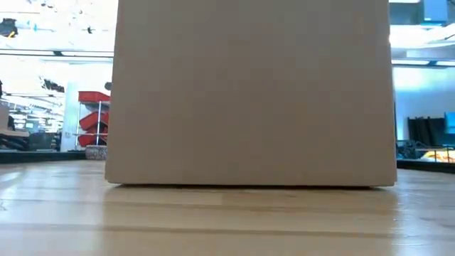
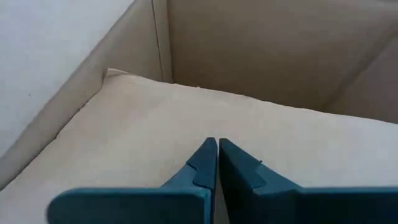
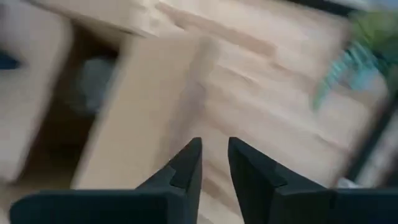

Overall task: Wrap mug
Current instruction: Close the cardboard box

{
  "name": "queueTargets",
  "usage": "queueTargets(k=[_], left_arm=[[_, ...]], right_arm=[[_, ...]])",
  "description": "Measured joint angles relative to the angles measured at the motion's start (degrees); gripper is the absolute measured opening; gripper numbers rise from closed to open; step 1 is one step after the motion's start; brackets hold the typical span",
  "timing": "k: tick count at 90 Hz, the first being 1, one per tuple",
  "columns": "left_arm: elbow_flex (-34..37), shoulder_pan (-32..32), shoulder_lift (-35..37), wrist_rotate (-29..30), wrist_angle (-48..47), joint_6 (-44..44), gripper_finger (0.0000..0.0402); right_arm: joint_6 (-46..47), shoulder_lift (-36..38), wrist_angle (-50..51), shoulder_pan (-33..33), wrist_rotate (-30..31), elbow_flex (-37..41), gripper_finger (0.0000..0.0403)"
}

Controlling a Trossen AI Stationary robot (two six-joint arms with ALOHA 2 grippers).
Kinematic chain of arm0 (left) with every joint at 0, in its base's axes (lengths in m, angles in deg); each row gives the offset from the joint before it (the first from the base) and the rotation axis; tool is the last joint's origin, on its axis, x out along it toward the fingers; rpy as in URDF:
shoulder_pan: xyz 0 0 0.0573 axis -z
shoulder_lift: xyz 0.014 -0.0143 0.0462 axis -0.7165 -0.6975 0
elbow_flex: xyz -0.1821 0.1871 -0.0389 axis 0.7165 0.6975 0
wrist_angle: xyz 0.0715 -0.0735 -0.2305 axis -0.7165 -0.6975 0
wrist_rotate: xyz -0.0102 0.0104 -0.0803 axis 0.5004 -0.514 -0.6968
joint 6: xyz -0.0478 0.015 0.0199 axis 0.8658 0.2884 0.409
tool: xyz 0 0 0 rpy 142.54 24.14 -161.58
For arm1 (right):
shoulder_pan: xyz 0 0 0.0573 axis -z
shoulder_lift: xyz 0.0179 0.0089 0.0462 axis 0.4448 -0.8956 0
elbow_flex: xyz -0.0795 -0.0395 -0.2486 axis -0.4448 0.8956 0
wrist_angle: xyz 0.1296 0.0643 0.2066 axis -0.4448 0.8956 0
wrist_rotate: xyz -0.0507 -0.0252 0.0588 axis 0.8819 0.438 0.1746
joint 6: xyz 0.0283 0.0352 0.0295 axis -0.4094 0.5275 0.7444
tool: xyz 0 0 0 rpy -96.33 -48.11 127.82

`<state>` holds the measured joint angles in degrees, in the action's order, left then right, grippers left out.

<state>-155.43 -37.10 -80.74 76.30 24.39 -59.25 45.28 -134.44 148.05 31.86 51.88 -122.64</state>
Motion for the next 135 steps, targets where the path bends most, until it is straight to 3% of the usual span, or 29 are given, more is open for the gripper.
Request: queueTargets(k=[16,41,65,79,92,114,127,135], left_arm=[[0.02,0.09,0.00,0.04,0.09,0.79,0.0000],[0.07,0.26,-0.07,-0.02,0.97,1.14,0.0000],[0.15,0.26,-0.11,-0.09,3.49,-1.14,0.0000],[-2.04,0.33,0.58,-0.24,3.08,-1.33,0.0000],[-8.54,0.45,1.73,-2.65,-2.07,-3.48,0.0000],[-19.93,2.23,1.95,-9.30,-20.18,-0.54,0.0000],[-18.41,4.91,1.95,-9.53,-29.05,4.19,0.0000],[-15.12,6.90,1.81,-8.09,-29.85,6.12,0.0000]], right_arm=[[0.73,-0.33,-7.96,-3.87,-5.73,8.13,0.0042],[-5.30,-4.64,-38.88,-11.14,-8.25,9.45,0.0017],[-13.63,-19.33,-42.97,-13.27,-7.79,9.60,0.0001],[-18.57,-24.05,-49.72,-13.47,-7.45,9.24,0.0000],[-21.95,-24.14,-53.18,-14.31,-7.36,9.44,0.0000],[-26.42,-21.44,-55.47,-15.15,-4.99,9.51,0.0000],[-31.97,-21.55,-60.72,-16.20,-4.63,9.51,0.0000],[-35.34,-21.53,-65.56,-16.45,-4.20,9.51,0.0000]])
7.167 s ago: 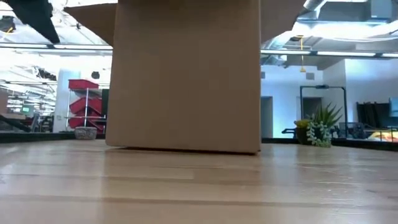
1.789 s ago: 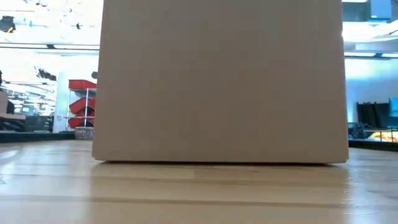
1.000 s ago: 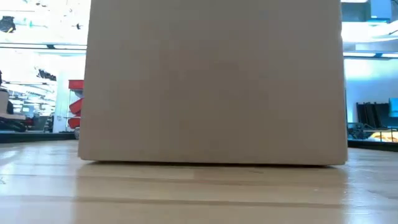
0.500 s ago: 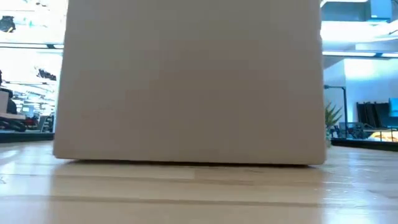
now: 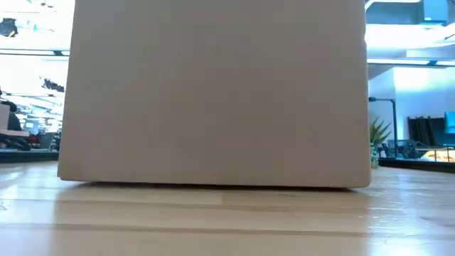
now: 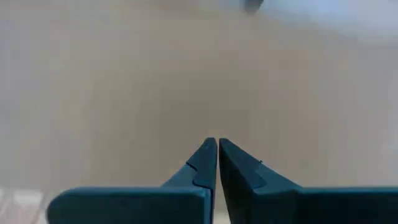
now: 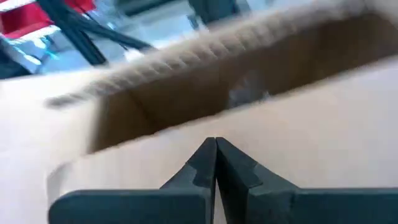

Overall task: Wrap mug
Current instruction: Close the cardboard box

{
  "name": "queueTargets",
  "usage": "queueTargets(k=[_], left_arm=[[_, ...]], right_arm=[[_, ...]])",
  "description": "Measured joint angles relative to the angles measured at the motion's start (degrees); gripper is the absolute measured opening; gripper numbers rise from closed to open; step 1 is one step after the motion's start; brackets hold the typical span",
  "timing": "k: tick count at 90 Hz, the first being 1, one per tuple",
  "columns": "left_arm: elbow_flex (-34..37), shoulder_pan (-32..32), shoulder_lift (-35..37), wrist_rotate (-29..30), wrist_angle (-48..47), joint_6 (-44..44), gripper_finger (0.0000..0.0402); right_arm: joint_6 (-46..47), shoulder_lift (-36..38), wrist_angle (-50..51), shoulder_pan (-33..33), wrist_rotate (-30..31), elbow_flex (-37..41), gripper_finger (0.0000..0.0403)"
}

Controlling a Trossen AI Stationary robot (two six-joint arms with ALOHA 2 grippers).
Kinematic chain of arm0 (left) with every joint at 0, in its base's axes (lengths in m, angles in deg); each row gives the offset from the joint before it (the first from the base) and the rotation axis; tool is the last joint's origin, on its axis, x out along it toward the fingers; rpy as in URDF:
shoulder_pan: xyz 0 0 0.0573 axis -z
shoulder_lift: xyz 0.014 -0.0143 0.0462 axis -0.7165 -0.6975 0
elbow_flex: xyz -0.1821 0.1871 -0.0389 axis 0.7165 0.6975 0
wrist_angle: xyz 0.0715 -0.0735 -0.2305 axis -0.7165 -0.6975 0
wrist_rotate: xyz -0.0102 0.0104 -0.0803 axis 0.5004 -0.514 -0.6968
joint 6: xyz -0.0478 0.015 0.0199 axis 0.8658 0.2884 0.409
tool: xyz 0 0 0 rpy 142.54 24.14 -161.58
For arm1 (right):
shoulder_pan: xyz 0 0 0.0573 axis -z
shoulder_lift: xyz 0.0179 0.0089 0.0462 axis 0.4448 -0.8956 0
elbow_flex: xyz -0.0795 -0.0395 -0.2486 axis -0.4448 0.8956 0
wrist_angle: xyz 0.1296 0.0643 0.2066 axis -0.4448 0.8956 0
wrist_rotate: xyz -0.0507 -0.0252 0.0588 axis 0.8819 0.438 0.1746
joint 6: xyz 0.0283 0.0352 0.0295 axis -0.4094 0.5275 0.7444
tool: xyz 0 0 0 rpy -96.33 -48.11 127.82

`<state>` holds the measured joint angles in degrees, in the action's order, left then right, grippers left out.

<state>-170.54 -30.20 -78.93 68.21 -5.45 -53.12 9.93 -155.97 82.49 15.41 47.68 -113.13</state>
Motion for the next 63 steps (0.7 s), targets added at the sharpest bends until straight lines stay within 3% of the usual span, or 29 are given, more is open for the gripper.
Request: queueTargets(k=[21,46,63], left_arm=[[7.42,1.75,0.24,4.23,7.77,0.63,0.0000],[7.60,0.96,1.60,3.94,9.41,0.18,0.0000],[1.82,1.01,3.45,1.85,8.66,0.38,0.0000]], right_arm=[[-5.14,0.13,-8.69,1.22,1.08,1.60,0.0000],[-3.35,0.06,-18.42,3.76,1.05,10.58,0.0000],[-2.35,0.03,-19.56,4.48,0.93,13.23,0.0000]])
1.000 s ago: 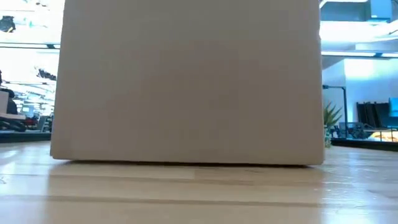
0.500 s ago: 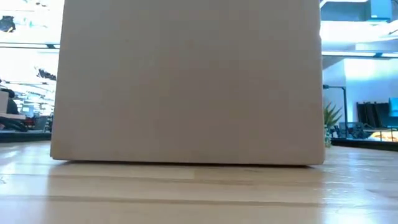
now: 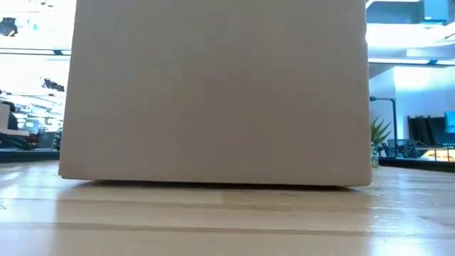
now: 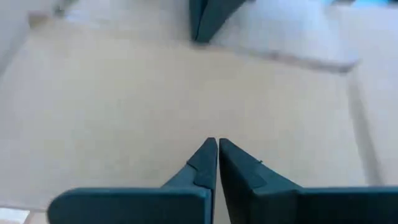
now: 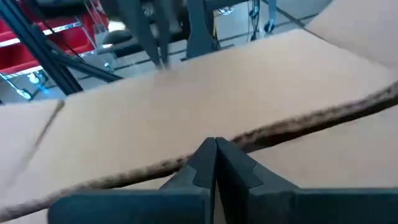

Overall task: Wrap mug
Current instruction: Close the cardboard box

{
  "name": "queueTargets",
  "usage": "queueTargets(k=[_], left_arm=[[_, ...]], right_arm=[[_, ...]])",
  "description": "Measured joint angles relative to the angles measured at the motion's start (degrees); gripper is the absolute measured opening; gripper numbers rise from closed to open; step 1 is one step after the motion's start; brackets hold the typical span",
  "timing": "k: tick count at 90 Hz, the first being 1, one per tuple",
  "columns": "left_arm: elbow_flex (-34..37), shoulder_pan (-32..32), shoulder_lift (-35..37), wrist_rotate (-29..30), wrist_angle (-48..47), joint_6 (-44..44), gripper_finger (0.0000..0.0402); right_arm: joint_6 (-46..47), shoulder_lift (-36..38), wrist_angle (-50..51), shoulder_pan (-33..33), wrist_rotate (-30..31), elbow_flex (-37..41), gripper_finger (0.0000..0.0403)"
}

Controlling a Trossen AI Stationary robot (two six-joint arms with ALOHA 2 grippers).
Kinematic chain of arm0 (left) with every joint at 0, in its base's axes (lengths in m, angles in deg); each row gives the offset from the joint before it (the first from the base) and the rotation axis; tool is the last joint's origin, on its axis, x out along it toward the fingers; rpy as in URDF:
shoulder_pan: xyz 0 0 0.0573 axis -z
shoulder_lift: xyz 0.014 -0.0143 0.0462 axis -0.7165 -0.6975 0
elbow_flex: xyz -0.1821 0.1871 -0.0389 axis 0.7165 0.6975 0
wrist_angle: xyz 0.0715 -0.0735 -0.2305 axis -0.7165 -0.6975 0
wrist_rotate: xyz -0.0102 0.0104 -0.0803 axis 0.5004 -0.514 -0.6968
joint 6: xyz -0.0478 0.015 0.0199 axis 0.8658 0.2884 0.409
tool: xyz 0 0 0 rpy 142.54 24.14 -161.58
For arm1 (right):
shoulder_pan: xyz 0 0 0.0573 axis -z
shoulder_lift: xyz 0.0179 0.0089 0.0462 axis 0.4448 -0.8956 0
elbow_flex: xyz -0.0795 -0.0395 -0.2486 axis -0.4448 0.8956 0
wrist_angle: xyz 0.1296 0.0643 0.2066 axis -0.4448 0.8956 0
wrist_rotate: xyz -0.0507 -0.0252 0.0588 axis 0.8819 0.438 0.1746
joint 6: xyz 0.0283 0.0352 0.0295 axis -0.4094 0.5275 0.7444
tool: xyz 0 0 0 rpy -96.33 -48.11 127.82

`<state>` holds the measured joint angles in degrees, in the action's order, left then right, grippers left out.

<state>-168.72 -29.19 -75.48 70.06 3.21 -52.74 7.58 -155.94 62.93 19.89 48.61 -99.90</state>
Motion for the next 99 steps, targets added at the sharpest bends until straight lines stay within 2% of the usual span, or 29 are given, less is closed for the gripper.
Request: queueTargets(k=[10,19,33,46,65,83,99], left_arm=[[-3.38,0.14,1.03,-5.27,-4.86,2.73,0.0000],[-4.99,1.55,1.86,-9.81,-12.15,8.95,0.0000],[-4.65,8.26,2.26,-14.81,-19.31,17.86,0.0000],[-3.42,14.91,0.38,-14.63,-18.88,22.96,0.0000],[-0.26,21.35,-4.23,-12.05,-11.88,25.93,0.0000],[-0.17,23.46,-8.83,-7.21,-5.39,26.31,0.0000],[-0.17,23.56,-9.92,-3.59,1.12,25.86,0.0000]], right_arm=[[-0.01,0.02,-0.39,-0.12,0.00,0.71,0.0000],[0.03,0.02,-0.55,-0.15,-0.09,0.74,0.0000],[0.25,0.01,-3.31,-0.17,-0.11,0.78,0.0000],[0.25,-1.22,-7.87,-0.17,-0.16,0.75,0.0000],[0.75,-7.31,-11.23,-0.13,-2.56,-0.22,0.0000],[1.51,-8.32,-10.50,-0.15,-3.35,-1.32,0.0000],[1.93,-3.73,-8.81,-0.09,-3.39,-1.23,0.0000]])
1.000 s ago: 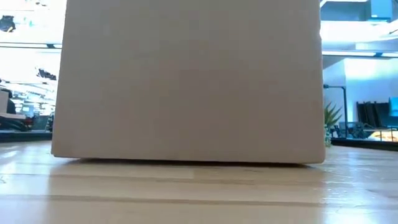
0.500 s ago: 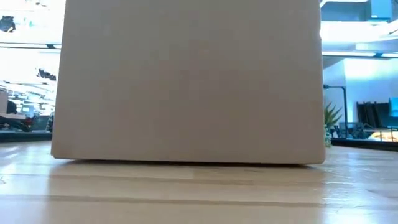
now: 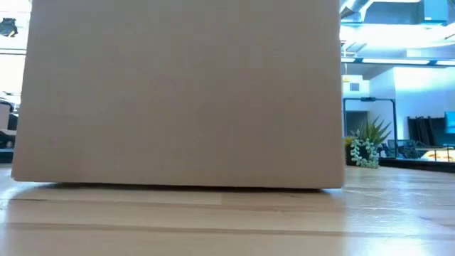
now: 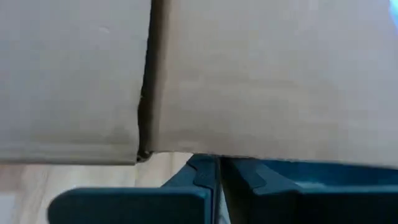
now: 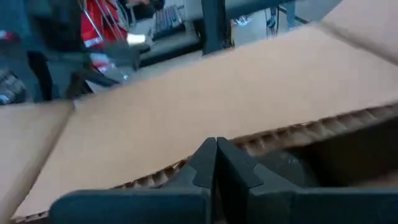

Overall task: Wrap mug
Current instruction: Close the cardboard box

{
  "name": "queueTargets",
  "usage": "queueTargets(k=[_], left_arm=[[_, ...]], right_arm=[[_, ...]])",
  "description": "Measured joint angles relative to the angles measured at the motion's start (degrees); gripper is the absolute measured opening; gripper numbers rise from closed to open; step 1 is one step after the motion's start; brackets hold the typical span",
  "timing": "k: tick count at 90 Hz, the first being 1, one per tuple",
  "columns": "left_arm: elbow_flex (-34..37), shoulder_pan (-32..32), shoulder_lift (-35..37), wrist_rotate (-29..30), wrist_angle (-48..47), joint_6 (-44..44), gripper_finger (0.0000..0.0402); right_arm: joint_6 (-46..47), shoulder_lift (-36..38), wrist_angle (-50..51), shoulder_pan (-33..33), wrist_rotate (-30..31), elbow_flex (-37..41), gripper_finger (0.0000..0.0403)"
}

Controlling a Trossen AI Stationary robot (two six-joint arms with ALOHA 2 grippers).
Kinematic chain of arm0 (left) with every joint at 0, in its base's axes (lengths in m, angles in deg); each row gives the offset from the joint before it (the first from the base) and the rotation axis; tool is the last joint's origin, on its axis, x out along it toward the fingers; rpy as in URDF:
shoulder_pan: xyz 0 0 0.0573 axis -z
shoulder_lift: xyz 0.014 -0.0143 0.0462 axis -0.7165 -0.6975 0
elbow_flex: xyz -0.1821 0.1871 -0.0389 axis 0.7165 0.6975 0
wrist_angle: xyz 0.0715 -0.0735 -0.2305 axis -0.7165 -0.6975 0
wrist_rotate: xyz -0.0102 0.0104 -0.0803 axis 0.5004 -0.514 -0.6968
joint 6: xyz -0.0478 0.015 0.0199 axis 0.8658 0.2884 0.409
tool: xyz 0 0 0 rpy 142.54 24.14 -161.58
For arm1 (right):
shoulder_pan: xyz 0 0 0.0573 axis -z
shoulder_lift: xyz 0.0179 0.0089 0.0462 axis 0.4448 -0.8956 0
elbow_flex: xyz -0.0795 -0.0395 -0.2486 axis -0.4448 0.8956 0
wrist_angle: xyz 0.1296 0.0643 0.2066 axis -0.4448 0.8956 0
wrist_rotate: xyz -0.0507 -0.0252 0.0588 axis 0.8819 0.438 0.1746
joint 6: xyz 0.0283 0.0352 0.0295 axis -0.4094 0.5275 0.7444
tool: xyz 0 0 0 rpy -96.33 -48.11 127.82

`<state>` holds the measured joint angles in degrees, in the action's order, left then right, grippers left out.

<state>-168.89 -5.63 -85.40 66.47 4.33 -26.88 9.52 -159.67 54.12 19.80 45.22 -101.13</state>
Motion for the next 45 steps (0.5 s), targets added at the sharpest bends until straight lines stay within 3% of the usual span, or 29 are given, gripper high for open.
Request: queueTargets(k=[20,45], left_arm=[[0.00,0.09,0.92,3.82,4.75,-0.80,0.0000],[-0.04,0.09,1.01,4.34,4.58,-0.84,0.0000]], right_arm=[[-0.13,4.49,-0.63,-0.36,-0.04,0.00,0.0000],[-0.20,4.34,-10.82,-1.67,-1.99,-0.01,0.0000]])
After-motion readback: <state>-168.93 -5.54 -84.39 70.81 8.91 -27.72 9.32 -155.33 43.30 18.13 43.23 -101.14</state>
